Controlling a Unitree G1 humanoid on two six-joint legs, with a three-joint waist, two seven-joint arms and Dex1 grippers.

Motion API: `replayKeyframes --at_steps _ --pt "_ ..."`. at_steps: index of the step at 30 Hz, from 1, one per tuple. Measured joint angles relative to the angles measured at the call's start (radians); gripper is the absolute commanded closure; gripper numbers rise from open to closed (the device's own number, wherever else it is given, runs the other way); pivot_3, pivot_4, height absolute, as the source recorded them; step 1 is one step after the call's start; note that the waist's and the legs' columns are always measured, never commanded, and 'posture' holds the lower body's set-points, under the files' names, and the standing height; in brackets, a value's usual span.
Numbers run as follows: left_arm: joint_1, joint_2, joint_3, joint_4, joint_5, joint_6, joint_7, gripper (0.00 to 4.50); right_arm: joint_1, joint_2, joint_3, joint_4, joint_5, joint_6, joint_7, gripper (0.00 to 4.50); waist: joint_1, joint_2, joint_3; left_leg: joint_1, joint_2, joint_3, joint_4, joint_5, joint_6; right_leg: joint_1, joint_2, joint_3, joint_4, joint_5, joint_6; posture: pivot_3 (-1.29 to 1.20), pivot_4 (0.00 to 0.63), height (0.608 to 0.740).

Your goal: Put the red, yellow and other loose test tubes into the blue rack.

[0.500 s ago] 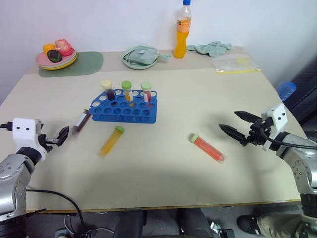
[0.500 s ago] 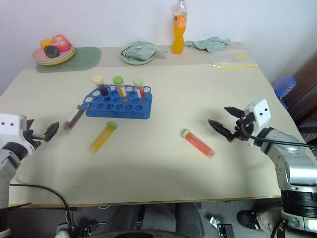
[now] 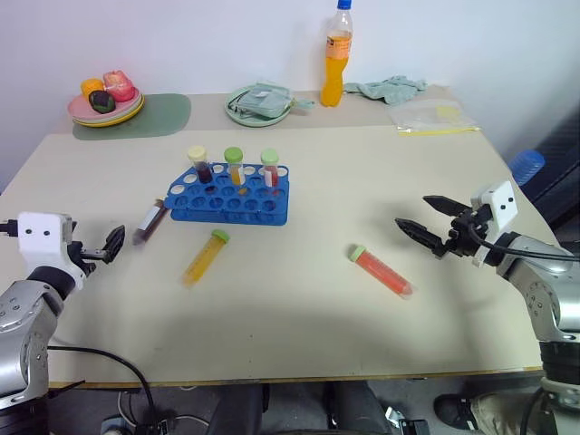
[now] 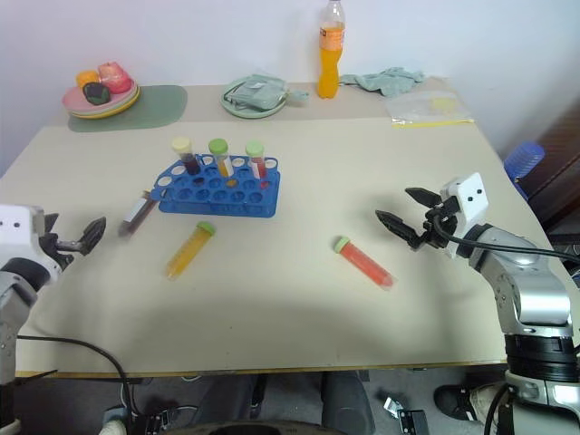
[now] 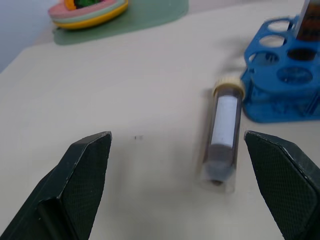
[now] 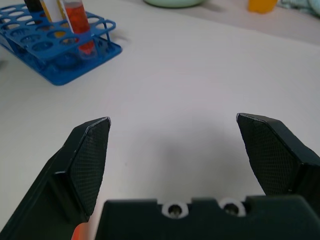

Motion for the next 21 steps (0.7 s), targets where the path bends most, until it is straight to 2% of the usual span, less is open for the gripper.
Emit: replayKeyframes --at_steps 3,8,11,16,21 --pt "-0.027 0.000 -0.002 -0.043 -0.035 0.008 -0.020 0.14 0.002 -0.060 -0.010 -0.057 0.021 0.087 0.002 0.00 0.000 0.000 0.000 0.000 0.000 0.000 0.000 0.000 0.000 0.000 0.000 0.000 0.000 0.000 0.000 0.00 0.150 0.740" --pt "-0.054 0.006 -0.067 -0.108 -0.132 0.021 -0.136 0.14 -0.015 -0.133 -0.016 -0.280 0.138 0.329 -0.025 0.00 -0.002 0.000 0.000 0.000 0.000 0.000 0.000 0.000 0.000 0.000 0.000 0.000 0.000 0.000 0.000 0.00 0.150 0.740" --pt "-0.072 0.023 -0.140 -0.144 -0.164 0.023 -0.204 0.14 -0.088 -0.147 0.034 -0.363 0.173 0.479 -0.081 0.00 -0.002 0.000 0.000 0.000 0.000 0.001 0.000 0.000 0.000 0.000 0.000 0.000 0.000 0.000 0.000 0.00 0.150 0.740" --pt "-0.086 0.064 -0.375 -0.174 -0.131 -0.039 -0.377 0.14 -0.319 -0.093 0.179 -0.448 0.238 0.972 -0.249 0.00 0.002 0.001 0.000 -0.003 0.000 0.000 -0.001 0.000 0.001 -0.003 0.000 0.000 -0.001 0.000 -0.001 0.00 0.150 0.740" --pt "-0.094 0.062 -0.479 -0.188 -0.127 -0.049 -0.445 0.14 -0.370 -0.098 0.285 -0.465 0.295 1.103 -0.322 0.00 0.000 0.001 0.000 -0.010 -0.001 0.001 0.000 -0.001 0.001 -0.010 -0.001 0.001 -0.001 0.000 0.000 0.00 0.150 0.740"
